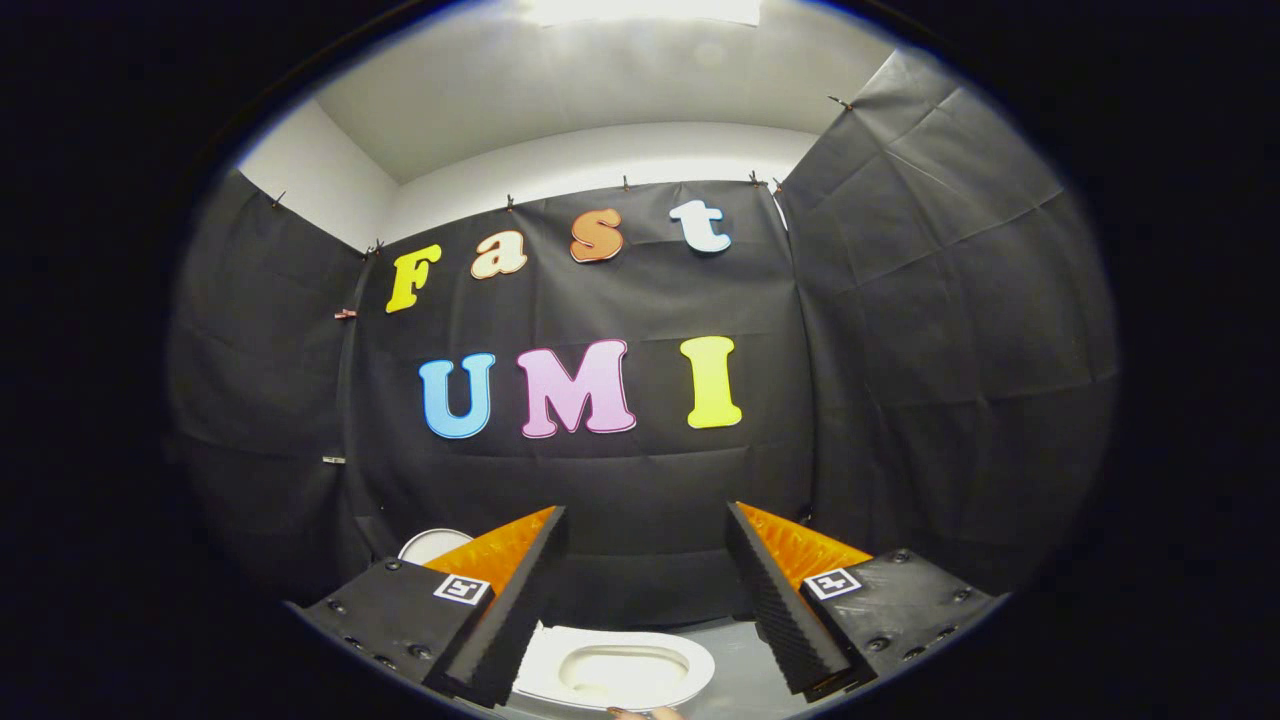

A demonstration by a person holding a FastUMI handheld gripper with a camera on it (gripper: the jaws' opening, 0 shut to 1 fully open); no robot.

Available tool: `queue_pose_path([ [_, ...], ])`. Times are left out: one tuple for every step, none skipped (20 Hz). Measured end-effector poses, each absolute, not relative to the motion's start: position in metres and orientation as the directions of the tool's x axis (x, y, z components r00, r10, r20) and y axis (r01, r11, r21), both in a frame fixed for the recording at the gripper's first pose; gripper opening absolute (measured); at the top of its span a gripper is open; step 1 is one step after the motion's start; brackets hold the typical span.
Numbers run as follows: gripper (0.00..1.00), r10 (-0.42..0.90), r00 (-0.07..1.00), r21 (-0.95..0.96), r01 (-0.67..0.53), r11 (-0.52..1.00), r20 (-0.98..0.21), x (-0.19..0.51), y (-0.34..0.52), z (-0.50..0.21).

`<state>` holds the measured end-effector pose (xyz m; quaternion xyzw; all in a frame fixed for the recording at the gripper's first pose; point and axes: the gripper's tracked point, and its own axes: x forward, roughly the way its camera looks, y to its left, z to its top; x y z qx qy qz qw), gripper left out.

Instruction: Open the toilet lid.

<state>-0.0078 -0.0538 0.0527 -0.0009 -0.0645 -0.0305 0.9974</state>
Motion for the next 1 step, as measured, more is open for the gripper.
queue_pose_path([
  [0.98, -0.060, 0.989, -0.001, 0.061, 0.998, 0.137, -0.0076, -0.0541, 0.0551],
])
